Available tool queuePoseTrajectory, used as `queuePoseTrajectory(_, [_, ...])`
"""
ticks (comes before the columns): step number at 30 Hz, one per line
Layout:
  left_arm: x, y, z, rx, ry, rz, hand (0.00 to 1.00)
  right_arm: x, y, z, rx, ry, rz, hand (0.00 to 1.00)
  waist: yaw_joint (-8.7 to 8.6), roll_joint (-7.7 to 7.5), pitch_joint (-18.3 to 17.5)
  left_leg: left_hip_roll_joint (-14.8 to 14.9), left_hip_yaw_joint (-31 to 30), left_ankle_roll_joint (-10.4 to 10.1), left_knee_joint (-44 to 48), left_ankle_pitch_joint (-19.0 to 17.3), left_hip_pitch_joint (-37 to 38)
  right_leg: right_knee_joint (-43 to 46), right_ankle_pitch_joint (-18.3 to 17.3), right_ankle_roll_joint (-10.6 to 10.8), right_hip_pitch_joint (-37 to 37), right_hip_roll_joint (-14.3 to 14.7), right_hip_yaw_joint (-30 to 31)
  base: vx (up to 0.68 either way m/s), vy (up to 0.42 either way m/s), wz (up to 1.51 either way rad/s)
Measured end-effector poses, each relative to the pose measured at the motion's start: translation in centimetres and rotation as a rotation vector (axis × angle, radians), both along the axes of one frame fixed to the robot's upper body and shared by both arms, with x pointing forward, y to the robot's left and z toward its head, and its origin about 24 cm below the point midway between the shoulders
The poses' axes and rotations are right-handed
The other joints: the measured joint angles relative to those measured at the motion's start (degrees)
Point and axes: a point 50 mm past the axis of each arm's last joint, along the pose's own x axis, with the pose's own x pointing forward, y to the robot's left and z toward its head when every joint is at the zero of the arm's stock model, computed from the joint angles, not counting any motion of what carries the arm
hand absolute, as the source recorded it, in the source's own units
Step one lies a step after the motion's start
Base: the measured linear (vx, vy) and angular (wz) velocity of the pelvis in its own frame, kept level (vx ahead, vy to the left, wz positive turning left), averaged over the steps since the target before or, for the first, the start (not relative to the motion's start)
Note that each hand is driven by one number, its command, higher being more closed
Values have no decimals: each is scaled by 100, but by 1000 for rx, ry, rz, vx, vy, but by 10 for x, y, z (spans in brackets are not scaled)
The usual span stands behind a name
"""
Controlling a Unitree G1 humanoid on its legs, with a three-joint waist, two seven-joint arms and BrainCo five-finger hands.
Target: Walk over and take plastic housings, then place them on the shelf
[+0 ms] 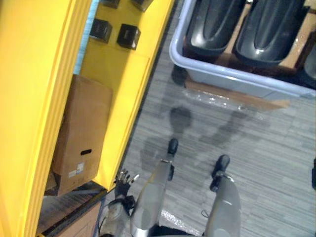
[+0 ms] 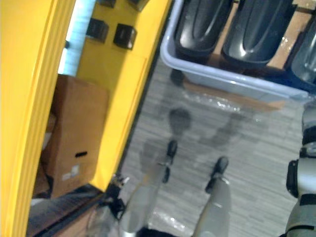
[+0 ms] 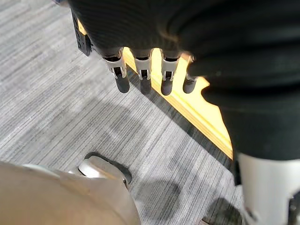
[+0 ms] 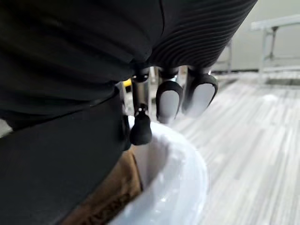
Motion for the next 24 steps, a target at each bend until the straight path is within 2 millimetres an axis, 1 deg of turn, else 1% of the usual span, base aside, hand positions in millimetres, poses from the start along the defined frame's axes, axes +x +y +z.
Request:
queuePoseTrajectory(5, [2,-2,2,1,-15,-12,0,-1,0,-3,-3,-2,-35,100,-5,-31,15,7,25,2,-23,3,50,-7,2,-1,60,-9,-6,0,0,0])
queuePoseTrajectory(7, [2,-2,3,1,-20,-12,0,-3,-1,-10,12,-4,-52,100,-15,-53,25,47,99,4,-80,13,163,-57,2,-1,183,-13,-28,21,-8,3])
queuePoseTrajectory(8, [3,-1,4,3,-29,-9,0,-3,0,-19,28,5,-56,100,-20,-99,18,75,142,4,-104,11,256,-117,5,2,302,0,-43,36,-7,-1])
queuePoseTrajectory(9, [3,0,5,6,-36,-6,0,-2,2,-24,42,4,-56,100,-33,-165,13,83,152,4,-170,12,350,-166,12,7,385,8,-44,46,-14,-5])
queuePoseTrajectory(11, [5,4,9,17,-69,5,0,0,7,-35,80,-15,-60,100,-93,-352,5,130,157,0,-291,15,577,-375,55,2,650,61,-92,53,-21,-4])
queuePoseTrajectory(12, [5,5,11,17,-80,8,0,1,8,-37,97,-27,-58,100,-136,-404,-7,141,154,-7,-327,19,624,-433,68,0,718,73,-118,63,-22,-2])
queuePoseTrajectory(13, [7,7,14,20,-98,8,0,2,9,-39,132,-66,-55,100,-173,-489,-7,167,157,-14,-414,30,780,-593,131,0,900,117,-138,65,-18,-6])
queuePoseTrajectory(14, [10,9,18,13,-118,7,0,2,8,-40,159,-95,-53,100,-179,-547,-12,196,168,-15,-467,31,900,-745,183,4,1046,159,-143,88,-18,-11])
queuePoseTrajectory(15, [13,10,23,13,-145,0,0,-1,6,-43,191,-125,-69,100,-204,-621,-36,216,181,-21,-565,37,1045,-916,238,12,1216,193,-155,83,-13,-9])
queuePoseTrajectory(17, [14,15,33,-20,-209,16,0,0,7,-46,229,-194,-69,100,-347,-726,-42,242,208,-20,-707,46,1303,-1273,379,30,1549,249,-165,80,-4,-12])
queuePoseTrajectory(18, [14,18,40,-28,-242,18,0,-1,8,-48,236,-222,-68,100,-379,-804,-76,265,272,-20,-783,46,1434,-1453,458,33,1693,278,-151,98,0,-26])
queuePoseTrajectory(19, [16,20,52,-33,-303,15,0,-3,8,-52,229,-256,-65,100,-438,-884,-126,286,319,-20,-879,45,1603,-1697,572,58,1892,320,-137,88,-3,-26])
queuePoseTrajectory(20, [18,22,59,-34,-334,10,0,-5,8,-55,219,-266,-68,100,-464,-927,-181,296,334,-19,-923,44,1655,-1800,613,59,1964,336,-139,101,-16,-28])
queuePoseTrajectory(22, [25,28,81,-58,-430,7,0,-12,11,-70,196,-304,-72,100,-510,-1148,-541,355,482,-22,-1118,42,1817,-2078,707,38,2068,390,-42,86,-29,-33])
queuePoseTrajectory(23, [26,30,85,-61,-444,11,0,-13,13,-72,193,-315,-68,100,-537,-1190,-643,369,538,-22,-1170,42,1861,-2117,721,41,2078,402,-5,89,-42,-40])
queuePoseTrajectory(24, [28,32,94,-66,-480,18,0,-12,21,-74,178,-342,-43,100,-616,-1256,-778,404,624,-34,-1238,32,2017,-2211,765,40,2181,430,9,87,-53,-45])
